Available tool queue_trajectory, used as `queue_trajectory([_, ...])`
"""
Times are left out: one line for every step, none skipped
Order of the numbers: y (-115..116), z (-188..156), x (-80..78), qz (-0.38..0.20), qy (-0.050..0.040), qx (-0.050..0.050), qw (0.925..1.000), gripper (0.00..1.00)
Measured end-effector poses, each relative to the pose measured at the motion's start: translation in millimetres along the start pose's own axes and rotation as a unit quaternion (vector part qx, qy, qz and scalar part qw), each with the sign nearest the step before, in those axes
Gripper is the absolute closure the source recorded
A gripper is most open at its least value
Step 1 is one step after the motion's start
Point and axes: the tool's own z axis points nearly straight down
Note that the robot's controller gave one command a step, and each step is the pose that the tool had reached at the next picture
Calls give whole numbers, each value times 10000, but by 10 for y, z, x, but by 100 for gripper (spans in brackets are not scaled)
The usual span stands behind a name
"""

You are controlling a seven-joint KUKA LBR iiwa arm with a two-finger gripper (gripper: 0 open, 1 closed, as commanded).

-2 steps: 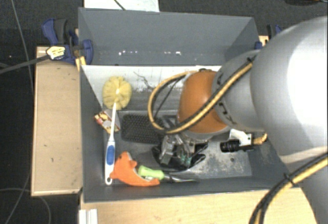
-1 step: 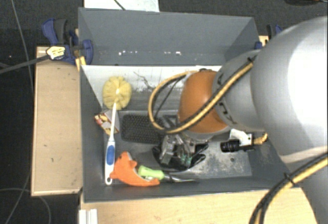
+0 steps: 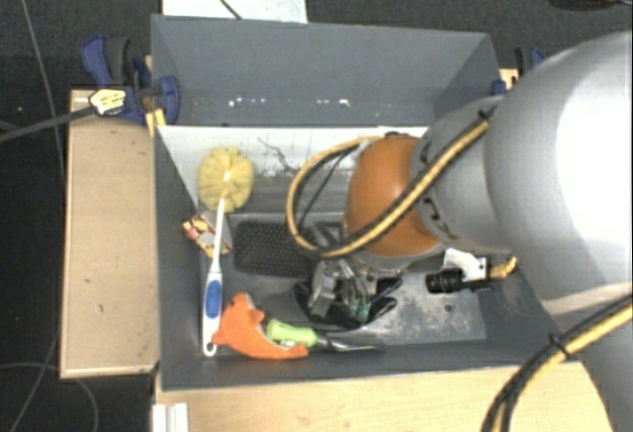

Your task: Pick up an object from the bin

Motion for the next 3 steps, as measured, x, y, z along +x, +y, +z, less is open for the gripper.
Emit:
queue_trajectory([-7, -85, 11, -7, 15, 8, 10000, 100])
queue_trajectory([0, -212, 0, -14, -8, -5, 10000, 100])
queue_trajectory([1, -273, -3, -19, -14, -8, 10000, 100])
